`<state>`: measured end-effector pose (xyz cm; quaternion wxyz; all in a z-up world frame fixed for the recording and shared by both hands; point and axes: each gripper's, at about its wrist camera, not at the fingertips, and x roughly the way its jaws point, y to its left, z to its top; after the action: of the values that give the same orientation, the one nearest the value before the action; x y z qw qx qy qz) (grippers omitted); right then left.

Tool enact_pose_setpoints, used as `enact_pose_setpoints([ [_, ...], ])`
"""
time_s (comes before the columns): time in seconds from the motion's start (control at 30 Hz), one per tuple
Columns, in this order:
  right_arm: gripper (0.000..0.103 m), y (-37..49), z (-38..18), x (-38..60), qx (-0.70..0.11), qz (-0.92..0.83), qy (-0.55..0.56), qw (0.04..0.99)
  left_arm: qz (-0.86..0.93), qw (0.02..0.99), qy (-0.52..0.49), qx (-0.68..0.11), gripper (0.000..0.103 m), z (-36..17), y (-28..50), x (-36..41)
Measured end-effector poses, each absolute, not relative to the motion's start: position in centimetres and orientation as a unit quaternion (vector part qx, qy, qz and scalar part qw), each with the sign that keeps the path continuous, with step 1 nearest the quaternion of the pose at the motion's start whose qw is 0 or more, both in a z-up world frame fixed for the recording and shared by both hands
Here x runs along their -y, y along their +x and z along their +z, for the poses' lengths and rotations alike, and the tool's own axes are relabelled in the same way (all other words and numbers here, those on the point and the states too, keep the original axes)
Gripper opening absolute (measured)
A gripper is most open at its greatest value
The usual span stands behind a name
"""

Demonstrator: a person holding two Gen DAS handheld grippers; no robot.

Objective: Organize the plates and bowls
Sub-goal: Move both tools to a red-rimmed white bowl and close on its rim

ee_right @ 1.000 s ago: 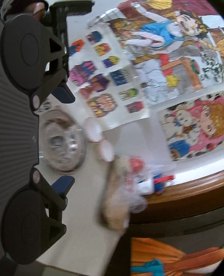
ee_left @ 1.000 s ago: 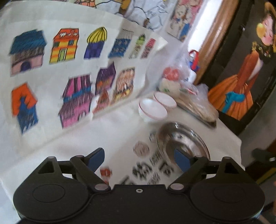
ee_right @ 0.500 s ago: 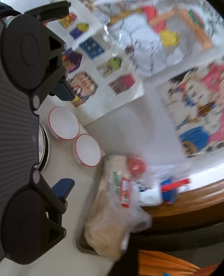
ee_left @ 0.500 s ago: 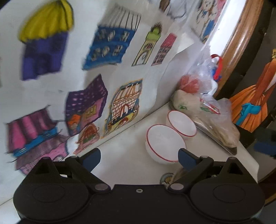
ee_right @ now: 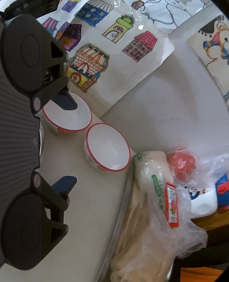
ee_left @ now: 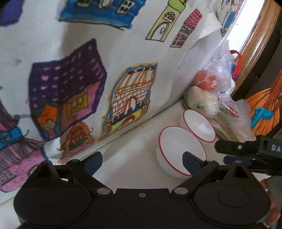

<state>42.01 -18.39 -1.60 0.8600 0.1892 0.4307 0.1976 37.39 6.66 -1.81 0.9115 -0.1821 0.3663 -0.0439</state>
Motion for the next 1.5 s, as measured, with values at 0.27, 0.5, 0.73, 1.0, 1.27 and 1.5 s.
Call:
enact_pose_setpoints([
  [0.27, 0.076, 43.0, -2.8, 17.8, -0.444, 0.196, 0.189, 0.853, -0.051, 0.915, -0.173, -0.360, 0.102, -2.3, 37.8, -6.1],
  [0.5, 0.054, 43.1, -3.3, 17.5, -0.447, 0.198, 0.189, 0.851, -0.056, 0.919, -0.173, -0.351, 0.099, -2.5, 37.7, -6.0],
  [0.73, 0.050, 42.9, -3.3, 17.2, -0.448, 0.201, 0.187, 0.851, -0.056, 0.919, -0.187, -0.343, 0.078, -2.6, 37.5, -6.4],
  [1.0, 0.033, 42.8, -3.4, 16.3, -0.446, 0.216, 0.187, 0.849, -0.063, 0.915, -0.196, -0.346, 0.051, -2.8, 37.6, -6.7],
  [1.27, 0.018, 42.4, -3.1, 15.9, -0.443, 0.226, 0.185, 0.848, -0.083, 0.910, -0.213, -0.345, 0.031, -2.7, 37.6, -6.4],
  [1.5, 0.016, 42.3, -3.3, 16.3, -0.444, 0.223, 0.204, 0.843, -0.089, 0.909, -0.214, -0.347, 0.017, -2.5, 37.8, -5.6],
])
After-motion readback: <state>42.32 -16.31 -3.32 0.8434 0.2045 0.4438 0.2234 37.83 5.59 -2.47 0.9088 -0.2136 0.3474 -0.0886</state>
